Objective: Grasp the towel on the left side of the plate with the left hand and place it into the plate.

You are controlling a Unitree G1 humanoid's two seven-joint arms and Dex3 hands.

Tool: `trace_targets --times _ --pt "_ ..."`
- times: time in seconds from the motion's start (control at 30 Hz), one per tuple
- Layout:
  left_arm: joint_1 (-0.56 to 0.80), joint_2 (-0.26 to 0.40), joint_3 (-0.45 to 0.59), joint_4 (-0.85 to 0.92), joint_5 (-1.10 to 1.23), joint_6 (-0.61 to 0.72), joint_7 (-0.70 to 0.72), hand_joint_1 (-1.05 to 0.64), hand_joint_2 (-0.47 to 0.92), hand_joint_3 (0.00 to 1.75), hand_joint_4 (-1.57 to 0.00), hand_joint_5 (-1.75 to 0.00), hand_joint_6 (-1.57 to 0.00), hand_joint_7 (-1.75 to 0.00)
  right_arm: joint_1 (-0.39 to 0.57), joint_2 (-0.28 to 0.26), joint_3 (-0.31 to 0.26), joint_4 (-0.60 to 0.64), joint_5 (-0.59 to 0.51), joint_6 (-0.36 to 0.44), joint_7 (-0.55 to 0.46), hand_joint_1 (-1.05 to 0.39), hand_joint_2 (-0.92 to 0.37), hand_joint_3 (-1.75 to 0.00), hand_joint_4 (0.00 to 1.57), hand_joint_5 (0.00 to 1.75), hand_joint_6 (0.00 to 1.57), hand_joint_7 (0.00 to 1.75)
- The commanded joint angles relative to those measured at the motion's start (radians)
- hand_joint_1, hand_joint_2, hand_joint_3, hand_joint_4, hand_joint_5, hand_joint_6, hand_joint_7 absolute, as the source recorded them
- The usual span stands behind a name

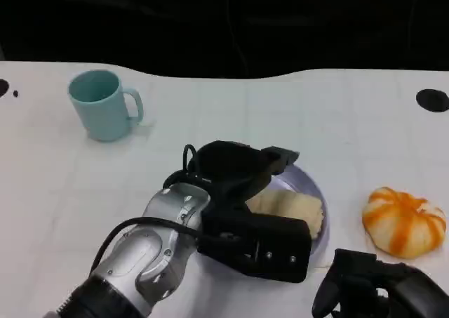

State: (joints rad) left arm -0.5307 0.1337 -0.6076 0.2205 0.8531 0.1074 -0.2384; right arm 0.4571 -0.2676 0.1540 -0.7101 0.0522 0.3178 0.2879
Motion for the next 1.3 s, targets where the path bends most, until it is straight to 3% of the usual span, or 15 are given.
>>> trace_targets --times 0.03,0.23,0.4,0.53,0.67,0.77,0.8,0.87,0.9,0.97,1.3 --pt "-0.008 0.024 0.010 -0.031 -0.001 0.001 -0.019 -0.92 0.92 0.21 -0.23 -0.12 -0.15 -0.01 0.009 -0.010 -0.008 0.005 -0.001 -0.012 0.000 -0.01 -0.55 -1.20 0.75 1.75 0.64 1.47" --pt "0.039 0.067 0.048 -0.117 -0.043 -0.012 -0.035 -0.90 0.92 0.21 -0.25 -0.13 -0.17 -0.02 0.019 -0.007 -0.009 0.002 0.005 -0.015 0.001 0.00 -0.56 -1.20 0.75 1.75 0.64 1.48" --pt "0.122 0.115 0.154 -0.217 -0.199 -0.081 -0.046 -0.80 0.92 0.24 -0.31 -0.19 -0.21 -0.03 0.019 -0.005 -0.007 -0.010 0.007 0.007 -0.003 0.02 -0.57 -1.20 0.73 1.75 0.63 1.48" --pt "0.215 0.111 0.270 -0.285 -0.395 -0.147 -0.039 -0.61 0.92 0.19 -0.53 -0.39 -0.39 -0.10 0.018 -0.002 -0.011 -0.003 0.014 -0.002 -0.001 0.02 -0.57 -1.19 0.74 1.75 0.63 1.48" --pt "0.317 0.096 0.376 -0.368 -0.608 -0.149 -0.074 -0.32 0.91 0.16 -0.72 -0.66 -0.70 -0.21 0.014 -0.006 -0.012 -0.002 0.011 -0.005 0.001 0.01 -0.57 -1.19 0.74 1.75 0.63 1.49" --pt "0.402 0.066 0.429 -0.407 -0.729 -0.172 -0.062 -0.21 0.90 0.17 -0.81 -0.80 -0.87 -0.26 0.015 -0.005 -0.016 -0.007 0.022 0.006 0.004 0.01 -0.57 -1.19 0.75 1.75 0.63 1.49" --pt "0.430 0.054 0.445 -0.424 -0.771 -0.169 -0.062 -0.16 0.83 0.33 -0.82 -0.94 -0.94 -0.32 0.015 -0.007 -0.018 -0.009 0.022 0.009 0.003 -0.01 -0.57 -1.18 0.75 1.75 0.63 1.48" --pt "0.475 0.040 0.467 -0.458 -0.822 -0.157 -0.058 -0.12 0.63 0.72 -0.83 -1.03 -0.97 -0.41 0.015 -0.010 -0.020 -0.011 0.020 0.013 0.003 -0.01 -0.57 -1.18 0.75 1.75 0.62 1.48" --pt "0.503 0.034 0.479 -0.482 -0.843 -0.147 -0.053 -0.11 0.53 0.94 -0.83 -1.11 -0.95 -0.52 0.013 -0.012 -0.021 -0.008 0.020 0.009 0.006 -0.02 -0.56 -1.18 0.75 1.75 0.62 1.48" --pt "0.552 0.028 0.501 -0.534 -0.886 -0.112 -0.052 -0.10 0.45 1.17 -0.79 -1.23 -0.87 -0.72 0.012 -0.011 -0.024 0.001 0.026 -0.005 0.012 -0.01 -0.57 -1.18 0.75 1.75 0.63 1.48" --pt "0.768 0.029 0.598 -0.751 -1.053 0.048 -0.038 -0.06 0.40 1.45 -0.83 -1.48 -0.82 -1.10 0.004 -0.015 -0.021 -0.017 0.018 0.027 0.011 -0.02 -0.57 -1.17 0.76 1.75 0.63 1.48"
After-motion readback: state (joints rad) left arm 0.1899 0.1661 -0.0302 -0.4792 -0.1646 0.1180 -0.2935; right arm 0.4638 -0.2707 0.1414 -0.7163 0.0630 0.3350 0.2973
